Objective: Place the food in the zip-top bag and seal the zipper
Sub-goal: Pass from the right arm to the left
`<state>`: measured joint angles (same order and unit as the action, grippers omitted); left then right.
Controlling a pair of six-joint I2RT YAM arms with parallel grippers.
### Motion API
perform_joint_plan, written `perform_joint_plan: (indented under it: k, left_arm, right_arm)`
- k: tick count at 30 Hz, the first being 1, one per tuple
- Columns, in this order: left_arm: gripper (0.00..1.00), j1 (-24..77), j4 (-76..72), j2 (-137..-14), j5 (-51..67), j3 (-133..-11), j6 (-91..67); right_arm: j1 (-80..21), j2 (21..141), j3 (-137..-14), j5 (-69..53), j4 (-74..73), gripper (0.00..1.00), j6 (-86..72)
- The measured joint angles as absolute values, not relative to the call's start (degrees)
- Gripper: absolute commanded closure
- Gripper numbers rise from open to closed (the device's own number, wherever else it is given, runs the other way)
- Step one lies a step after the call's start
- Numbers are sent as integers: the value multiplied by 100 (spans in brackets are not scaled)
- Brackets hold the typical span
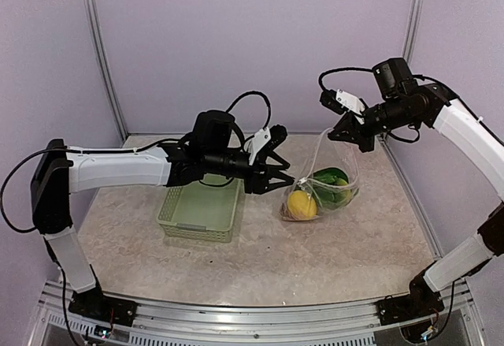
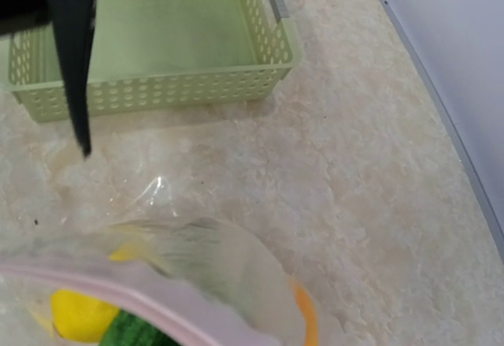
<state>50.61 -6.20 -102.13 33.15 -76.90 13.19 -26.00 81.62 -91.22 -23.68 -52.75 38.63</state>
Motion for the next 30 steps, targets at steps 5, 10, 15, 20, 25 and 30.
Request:
perform_joint_plan:
  k: [5,10,15,20,25,30]
  left_arm:
    - [47,5245,-642,-10379,3208,-7660,1505]
    - [45,5662,-915,-10381,2683,-7491,1673]
    - [50,5833,-1627,-10569,1920,-7446,1474]
    - [66,5804,-2237,-10766,1452,-7417,1203]
    - [84,5808,-2578,-10777,1295,-7338,1114]
    - [99,5819,-2908,-10755,1122,-7087,1100]
  right_arm:
    - [-2440,8276,-9188,-2484,-5199,100,3782]
    - [-2370,8372,-9231,-2598,-5109,100,3708]
    - [-2370,8383,-9231,-2670,-5081,100,3647]
    - [-2370,8383,-9231,-2700,-5072,100,3597]
    - [-2370,8383,-9231,-2679,-5059,100,3531]
    - [-2368,8396,-9231,-2534,-4980,100,3415]
